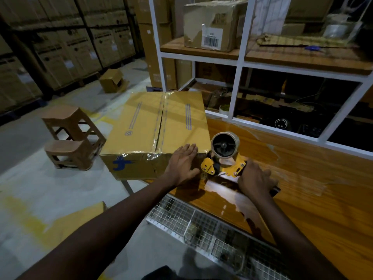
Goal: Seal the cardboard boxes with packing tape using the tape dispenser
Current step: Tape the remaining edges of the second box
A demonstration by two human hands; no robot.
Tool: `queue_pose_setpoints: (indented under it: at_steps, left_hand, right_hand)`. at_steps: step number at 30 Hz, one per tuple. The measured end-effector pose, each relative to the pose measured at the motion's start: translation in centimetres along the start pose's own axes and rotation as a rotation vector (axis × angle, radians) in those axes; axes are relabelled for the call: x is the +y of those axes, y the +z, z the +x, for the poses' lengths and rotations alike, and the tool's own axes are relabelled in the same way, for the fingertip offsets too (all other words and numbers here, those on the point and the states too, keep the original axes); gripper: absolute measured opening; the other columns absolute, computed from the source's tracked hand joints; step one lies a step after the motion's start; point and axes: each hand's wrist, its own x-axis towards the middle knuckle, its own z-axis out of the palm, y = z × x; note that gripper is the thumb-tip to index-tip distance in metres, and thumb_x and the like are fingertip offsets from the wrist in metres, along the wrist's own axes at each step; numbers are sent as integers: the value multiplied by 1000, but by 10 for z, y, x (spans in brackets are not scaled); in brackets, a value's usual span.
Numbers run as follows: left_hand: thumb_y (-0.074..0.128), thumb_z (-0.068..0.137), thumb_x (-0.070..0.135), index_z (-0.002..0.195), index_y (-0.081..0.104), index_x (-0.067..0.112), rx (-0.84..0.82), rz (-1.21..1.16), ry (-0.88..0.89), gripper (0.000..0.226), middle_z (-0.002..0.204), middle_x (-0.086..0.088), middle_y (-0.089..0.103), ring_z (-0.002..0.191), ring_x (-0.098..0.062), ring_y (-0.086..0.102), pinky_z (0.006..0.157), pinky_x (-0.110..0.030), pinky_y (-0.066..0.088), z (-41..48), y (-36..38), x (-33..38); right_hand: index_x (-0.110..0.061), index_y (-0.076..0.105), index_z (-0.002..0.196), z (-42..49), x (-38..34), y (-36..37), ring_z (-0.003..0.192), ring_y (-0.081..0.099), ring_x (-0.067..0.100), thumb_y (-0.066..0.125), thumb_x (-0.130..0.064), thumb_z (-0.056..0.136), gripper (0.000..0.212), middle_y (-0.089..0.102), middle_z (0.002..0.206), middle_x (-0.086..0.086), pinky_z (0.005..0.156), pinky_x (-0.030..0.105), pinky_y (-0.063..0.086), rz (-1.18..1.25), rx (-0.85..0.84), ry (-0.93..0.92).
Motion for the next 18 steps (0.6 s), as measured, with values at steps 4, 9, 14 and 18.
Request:
queue_pose_setpoints:
  at_steps: [4,9,14,18]
  left_hand:
    - [9,70,58,154,27,8,32,-27,-36,99,161,-11,25,148,-25,22,119,-37,16,2,-4,-2]
    - [13,76,48,150,37,7,67,-73,-74,88,157,-12,34,145,-27,30,118,-38,20,3,-2,-5]
    - [15,77,49,145,46,6,107,-122,-111,86,152,-13,42,142,-28,36,115,-39,26,3,-2,-2]
    - [14,79,48,141,49,1,135,-108,-139,86,148,-16,46,138,-31,40,111,-40,29,4,-7,11]
  right_hand:
    - [-20,33,137,-9,2,22,129,33,43,57,-20,92,51,46,138,9,102,59,27,174,-101,71]
    - [-24,39,120,-22,42,60,109,40,37,58,-21,88,37,51,121,4,88,50,36,42,18,-58]
    - [-23,43,106,-20,55,53,101,46,39,58,-24,88,23,55,109,5,86,51,35,197,121,-42]
    - [-19,47,112,-6,61,19,117,41,40,64,-24,86,31,55,120,7,93,55,35,157,183,48]
